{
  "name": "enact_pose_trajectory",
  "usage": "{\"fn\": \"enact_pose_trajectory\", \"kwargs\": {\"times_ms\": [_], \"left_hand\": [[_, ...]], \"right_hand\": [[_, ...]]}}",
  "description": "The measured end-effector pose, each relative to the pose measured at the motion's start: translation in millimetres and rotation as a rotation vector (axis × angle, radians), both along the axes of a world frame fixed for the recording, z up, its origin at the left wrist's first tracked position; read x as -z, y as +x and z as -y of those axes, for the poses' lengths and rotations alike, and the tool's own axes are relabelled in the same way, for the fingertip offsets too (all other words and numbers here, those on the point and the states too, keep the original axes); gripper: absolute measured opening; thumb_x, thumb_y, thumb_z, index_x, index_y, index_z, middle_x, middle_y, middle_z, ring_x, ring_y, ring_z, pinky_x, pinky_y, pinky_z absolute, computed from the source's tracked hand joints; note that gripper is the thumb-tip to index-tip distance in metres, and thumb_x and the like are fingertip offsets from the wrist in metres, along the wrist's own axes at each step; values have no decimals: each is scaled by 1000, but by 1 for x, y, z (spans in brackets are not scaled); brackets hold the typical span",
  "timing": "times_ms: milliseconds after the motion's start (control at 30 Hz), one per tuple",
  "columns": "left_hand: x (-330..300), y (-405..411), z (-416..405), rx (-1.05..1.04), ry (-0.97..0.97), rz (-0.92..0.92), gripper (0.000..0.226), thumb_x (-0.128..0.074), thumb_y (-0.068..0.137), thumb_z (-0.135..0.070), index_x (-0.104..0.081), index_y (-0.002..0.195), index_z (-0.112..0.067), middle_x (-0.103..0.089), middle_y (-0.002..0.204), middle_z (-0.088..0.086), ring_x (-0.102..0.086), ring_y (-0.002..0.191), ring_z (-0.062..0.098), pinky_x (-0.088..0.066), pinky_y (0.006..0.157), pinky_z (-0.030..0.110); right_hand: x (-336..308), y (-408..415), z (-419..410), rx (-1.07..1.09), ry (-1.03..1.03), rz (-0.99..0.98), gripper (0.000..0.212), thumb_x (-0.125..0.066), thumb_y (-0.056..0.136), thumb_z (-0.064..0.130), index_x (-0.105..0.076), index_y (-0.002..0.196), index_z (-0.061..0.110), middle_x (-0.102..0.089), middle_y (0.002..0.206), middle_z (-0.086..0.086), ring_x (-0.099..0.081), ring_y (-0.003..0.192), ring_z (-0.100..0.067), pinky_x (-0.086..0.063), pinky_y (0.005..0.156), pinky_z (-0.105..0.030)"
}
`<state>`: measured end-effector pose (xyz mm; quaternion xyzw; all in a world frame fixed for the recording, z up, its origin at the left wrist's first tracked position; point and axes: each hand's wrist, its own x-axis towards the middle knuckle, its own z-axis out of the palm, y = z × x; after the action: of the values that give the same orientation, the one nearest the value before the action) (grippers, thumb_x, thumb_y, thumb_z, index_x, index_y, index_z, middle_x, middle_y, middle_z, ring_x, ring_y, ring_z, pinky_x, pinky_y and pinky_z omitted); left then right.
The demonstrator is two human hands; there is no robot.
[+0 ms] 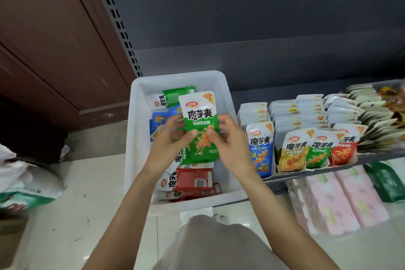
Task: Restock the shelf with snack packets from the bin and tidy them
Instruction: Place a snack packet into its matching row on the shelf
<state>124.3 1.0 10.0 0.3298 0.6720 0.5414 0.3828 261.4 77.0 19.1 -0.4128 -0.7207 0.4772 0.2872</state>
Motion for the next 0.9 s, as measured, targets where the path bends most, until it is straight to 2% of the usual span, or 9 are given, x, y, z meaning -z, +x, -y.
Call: {"fn": "enact_pose_trajectory", "kwargs": {"times_ms": [67, 200, 300, 400, 533, 667, 767, 833, 900], "left_hand": [[-11, 15, -3, 47, 40, -57, 29, -70, 81, -14, -60, 108, -15, -68, 103, 4, -65, 92, 18, -54, 84, 39], [-31, 61, -17, 204, 134, -120, 24, -72, 78, -6, -64, 89, -25, -69, 82, -14, -62, 71, 4, -51, 69, 19], [-38, 108, -29, 329, 182, -176, 32, -74, 77, -6, -62, 86, -34, -66, 77, -23, -60, 67, -2, -47, 66, 11], [-35, 152, -43, 405, 218, -273, 25, -72, 80, -12, -66, 96, -31, -66, 83, -21, -62, 76, -2, -48, 69, 12], [-12, 190, -61, 383, 195, -760, 27, -56, 85, -37, -63, 110, -28, -63, 104, -13, -57, 95, 3, -43, 79, 15], [20, 226, -73, 283, 129, -1006, 31, -51, 84, -34, -61, 112, -25, -59, 110, -8, -53, 101, 15, -44, 85, 29], [39, 245, -78, 191, 66, -1102, 32, -56, 82, -30, -60, 113, -25, -58, 109, -5, -48, 99, 16, -43, 82, 31], [47, 254, -82, 156, 31, -1106, 34, -63, 79, -25, -61, 113, -24, -57, 107, -3, -46, 97, 18, -48, 79, 35], [50, 260, -85, 116, 7, -1134, 37, -68, 77, -22, -62, 113, -24, -58, 104, -1, -46, 95, 19, -49, 79, 36]], "right_hand": [[-16, 19, 5, 34, -70, -87, 23, -62, 90, 15, -53, 111, 18, -68, 102, 3, -63, 88, 2, -53, 70, -18], [-39, 76, 9, 217, 17, -210, 42, -67, 86, 11, -45, 118, 29, -69, 89, 6, -67, 84, -10, -54, 73, -25], [-51, 131, 8, 282, 109, -166, 55, -68, 85, 12, -38, 122, 39, -68, 81, 11, -64, 76, -10, -51, 68, -24], [-51, 190, -2, 377, 139, -129, 58, -66, 85, 10, -36, 127, 36, -71, 96, 12, -66, 84, -12, -53, 68, -29], [-36, 261, -38, 551, 193, -99, 51, -67, 86, 9, -36, 123, 27, -68, 101, 3, -64, 84, -15, -53, 69, -46], [-29, 274, -78, 388, 203, -144, 53, -61, 88, -2, -36, 128, 24, -66, 96, 3, -63, 81, 2, -48, 63, -12], [-6, 259, -105, 197, 221, 8, 55, -62, 88, 4, -37, 130, 30, -66, 98, 19, -65, 88, -1, -51, 70, -19], [15, 251, -120, 129, 252, 155, 56, -61, 88, 7, -35, 132, 30, -67, 97, 6, -66, 80, -17, -52, 68, -34], [29, 248, -133, 86, 343, 282, 55, -60, 89, 10, -33, 134, 28, -65, 95, -3, -63, 73, -23, -46, 59, -35]]}}
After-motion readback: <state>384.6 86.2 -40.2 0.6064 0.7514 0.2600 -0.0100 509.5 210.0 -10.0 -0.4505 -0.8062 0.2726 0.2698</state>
